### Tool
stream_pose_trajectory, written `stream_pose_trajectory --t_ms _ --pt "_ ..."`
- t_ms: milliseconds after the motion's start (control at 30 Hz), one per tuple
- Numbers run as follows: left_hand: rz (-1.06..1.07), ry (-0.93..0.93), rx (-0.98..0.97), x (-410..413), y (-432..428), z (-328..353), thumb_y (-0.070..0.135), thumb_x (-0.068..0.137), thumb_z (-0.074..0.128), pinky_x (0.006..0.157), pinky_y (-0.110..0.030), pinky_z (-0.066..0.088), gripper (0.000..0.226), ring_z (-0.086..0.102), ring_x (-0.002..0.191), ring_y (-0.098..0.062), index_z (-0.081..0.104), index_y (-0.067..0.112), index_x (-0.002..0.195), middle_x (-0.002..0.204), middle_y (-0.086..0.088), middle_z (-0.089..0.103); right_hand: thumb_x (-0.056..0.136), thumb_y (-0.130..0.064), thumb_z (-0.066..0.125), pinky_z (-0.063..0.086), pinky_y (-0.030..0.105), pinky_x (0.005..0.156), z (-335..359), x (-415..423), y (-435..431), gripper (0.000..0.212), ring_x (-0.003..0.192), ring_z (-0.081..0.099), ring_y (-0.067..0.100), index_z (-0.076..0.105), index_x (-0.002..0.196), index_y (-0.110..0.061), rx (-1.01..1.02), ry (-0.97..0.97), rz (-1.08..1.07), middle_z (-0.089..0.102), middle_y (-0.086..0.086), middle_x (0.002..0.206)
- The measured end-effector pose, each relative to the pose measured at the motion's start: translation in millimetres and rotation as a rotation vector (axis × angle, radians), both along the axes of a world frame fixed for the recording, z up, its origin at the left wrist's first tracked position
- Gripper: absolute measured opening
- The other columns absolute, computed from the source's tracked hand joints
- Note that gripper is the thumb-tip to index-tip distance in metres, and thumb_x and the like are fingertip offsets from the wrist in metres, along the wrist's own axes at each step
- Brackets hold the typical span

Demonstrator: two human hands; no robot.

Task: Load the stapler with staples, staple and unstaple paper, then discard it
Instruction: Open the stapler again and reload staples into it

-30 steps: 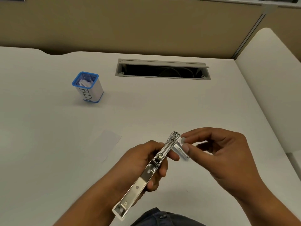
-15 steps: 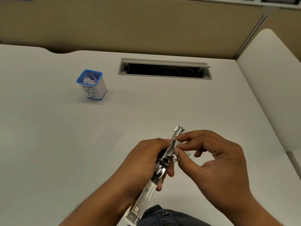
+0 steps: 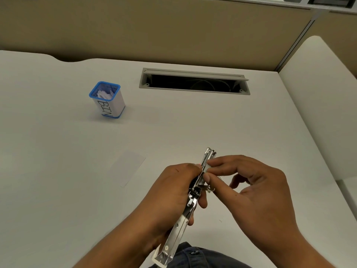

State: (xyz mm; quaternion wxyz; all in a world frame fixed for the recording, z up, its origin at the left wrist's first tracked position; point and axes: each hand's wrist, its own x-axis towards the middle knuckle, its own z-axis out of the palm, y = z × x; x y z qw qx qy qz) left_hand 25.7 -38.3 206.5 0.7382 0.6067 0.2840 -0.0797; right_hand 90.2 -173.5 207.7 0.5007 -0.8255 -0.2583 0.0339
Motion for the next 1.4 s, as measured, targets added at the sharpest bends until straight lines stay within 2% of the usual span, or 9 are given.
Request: stream_pose_trajectory --t_ms 233,400,500,633,733,833,1100,1267,1400 --pt "0.006 0.033 0.061 4 0 -5 0.027 0.103 0.035 0.038 -0.018 0.042 0.04 0.052 0.033 -0.004 0.066 0.002 0.108 0.067 -0.003 0.06 0.074 -0.035 0.077 0.042 0.005 0.055 1 -2 2 0.005 0.089 0.062 -0.004 0.076 0.078 -0.035 -0.073 -0.098 0.016 0.07 -0.028 0.102" --pt "0.012 0.051 0.045 5 0 -7 0.026 0.104 0.033 0.04 -0.018 0.043 0.043 0.051 0.036 -0.006 0.066 0.0 0.111 0.065 -0.007 0.061 0.077 -0.035 0.073 0.041 0.008 0.054 1 -2 3 0.009 0.091 0.061 0.003 0.077 0.085 -0.034 -0.121 -0.151 0.026 0.069 -0.026 0.094" --pt "0.013 0.084 0.064 6 1 -6 0.026 0.104 0.033 0.046 -0.019 0.042 0.042 0.052 0.047 -0.009 0.064 0.001 0.116 0.083 -0.015 0.066 0.076 -0.037 0.073 0.039 0.009 0.056 2 0 3 0.008 0.088 0.061 0.006 0.076 0.083 -0.035 -0.155 -0.17 0.033 0.067 -0.026 0.088" --pt "0.011 0.007 0.013 4 1 -4 0.026 0.102 0.035 0.036 -0.018 0.042 0.042 0.053 0.034 -0.004 0.069 0.001 0.101 0.05 0.006 0.061 0.074 -0.042 0.074 0.045 0.013 0.059 3 4 3 0.008 0.084 0.062 0.006 0.073 0.08 -0.038 -0.185 -0.16 0.044 0.067 -0.026 0.083" --pt "0.007 -0.026 -0.017 3 2 -2 0.026 0.1 0.037 0.037 -0.018 0.042 0.041 0.052 0.034 -0.004 0.071 0.01 0.085 0.05 0.002 0.062 0.075 -0.043 0.072 0.048 0.014 0.063 4 8 3 0.009 0.087 0.063 0.002 0.072 0.083 -0.039 -0.174 -0.14 0.047 0.067 -0.028 0.092" --pt "0.016 -0.032 -0.049 2 2 0 0.029 0.099 0.04 0.037 -0.02 0.042 0.042 0.05 0.033 -0.008 0.065 0.022 0.066 0.053 -0.005 0.062 0.076 -0.041 0.072 0.047 0.017 0.06 4 11 3 0.005 0.087 0.064 0.007 0.073 0.08 -0.037 -0.177 -0.144 0.055 0.07 -0.026 0.088" --pt "-0.028 -0.044 -0.091 2 5 2 0.031 0.098 0.039 0.04 -0.022 0.044 0.049 0.048 0.033 -0.008 0.069 0.024 0.06 0.054 -0.005 0.062 0.078 -0.029 0.071 0.048 0.017 0.059 6 13 0 0.01 0.084 0.063 0.007 0.073 0.085 -0.037 -0.15 -0.192 0.042 0.066 -0.027 0.085" --pt "-0.028 -0.051 -0.099 4 6 0 0.028 0.1 0.04 0.037 -0.019 0.041 0.042 0.046 0.03 -0.011 0.067 0.013 0.072 0.051 -0.005 0.06 0.077 -0.016 0.069 0.04 0.007 0.066 7 12 -1 0.019 0.083 0.06 0.002 0.078 0.086 -0.03 -0.153 -0.237 0.166 0.062 -0.016 0.086" --pt "-0.033 -0.052 -0.098 3 6 0 0.028 0.1 0.041 0.036 -0.019 0.04 0.049 0.047 0.03 -0.01 0.062 0.021 0.056 0.049 -0.005 0.059 0.08 -0.023 0.06 0.045 0.017 0.066 4 12 -1 0.019 0.084 0.06 0.006 0.077 0.086 -0.03 -0.191 -0.286 0.201 0.058 -0.016 0.087"
